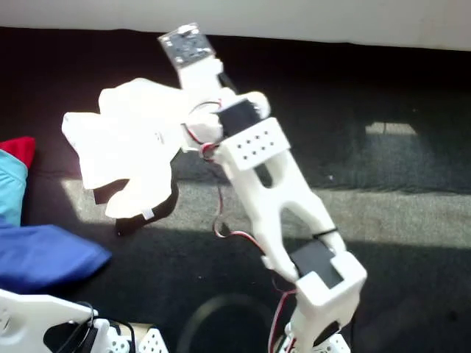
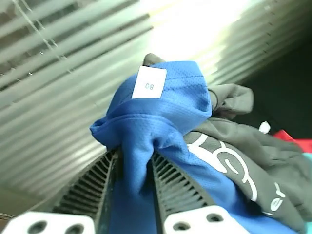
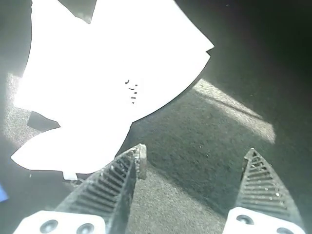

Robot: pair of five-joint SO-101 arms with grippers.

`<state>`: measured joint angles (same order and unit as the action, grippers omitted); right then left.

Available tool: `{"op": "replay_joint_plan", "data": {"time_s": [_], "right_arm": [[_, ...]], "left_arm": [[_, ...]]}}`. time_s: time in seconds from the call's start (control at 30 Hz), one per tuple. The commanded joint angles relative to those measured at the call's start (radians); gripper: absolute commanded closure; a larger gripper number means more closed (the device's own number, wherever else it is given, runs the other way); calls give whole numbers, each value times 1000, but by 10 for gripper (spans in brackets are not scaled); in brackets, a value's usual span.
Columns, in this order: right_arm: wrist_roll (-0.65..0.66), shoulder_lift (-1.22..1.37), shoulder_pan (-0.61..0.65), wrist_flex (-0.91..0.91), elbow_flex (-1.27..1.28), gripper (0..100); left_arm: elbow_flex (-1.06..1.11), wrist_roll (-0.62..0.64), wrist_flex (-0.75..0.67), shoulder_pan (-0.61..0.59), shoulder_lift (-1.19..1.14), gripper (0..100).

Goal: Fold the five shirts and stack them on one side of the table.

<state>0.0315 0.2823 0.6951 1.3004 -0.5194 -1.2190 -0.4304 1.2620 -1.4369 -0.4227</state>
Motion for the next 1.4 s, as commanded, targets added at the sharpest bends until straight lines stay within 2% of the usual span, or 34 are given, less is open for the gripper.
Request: {"op": "replay_joint_plan", "data": {"time_s": [0.0,0.17,0.47,0.57,0.67,0.8,0.87,1.0,1.23,1.37], "right_arm": [[-9,110,81,13,-145,690],[-9,246,166,13,-186,690],[-11,351,185,-7,-188,690],[-11,377,202,-35,-188,690],[-11,410,209,-68,-188,690],[-11,435,188,-90,-188,690],[-11,414,163,-85,-191,690],[-11,344,97,-39,-245,690],[-9,282,-2,87,-367,690],[-9,277,-58,139,-392,690]], "left_arm": [[-12,-8,-129,-8,-8,991],[-8,-8,-103,73,-65,991],[-7,-3,86,407,-58,991],[-5,-3,138,486,-113,990],[-7,-3,196,506,-220,953],[-13,-3,298,489,-343,791],[-15,-3,331,479,-357,753],[-59,-2,384,478,-329,767],[-292,-2,462,499,-185,769],[-344,-2,470,562,-113,769]]}}
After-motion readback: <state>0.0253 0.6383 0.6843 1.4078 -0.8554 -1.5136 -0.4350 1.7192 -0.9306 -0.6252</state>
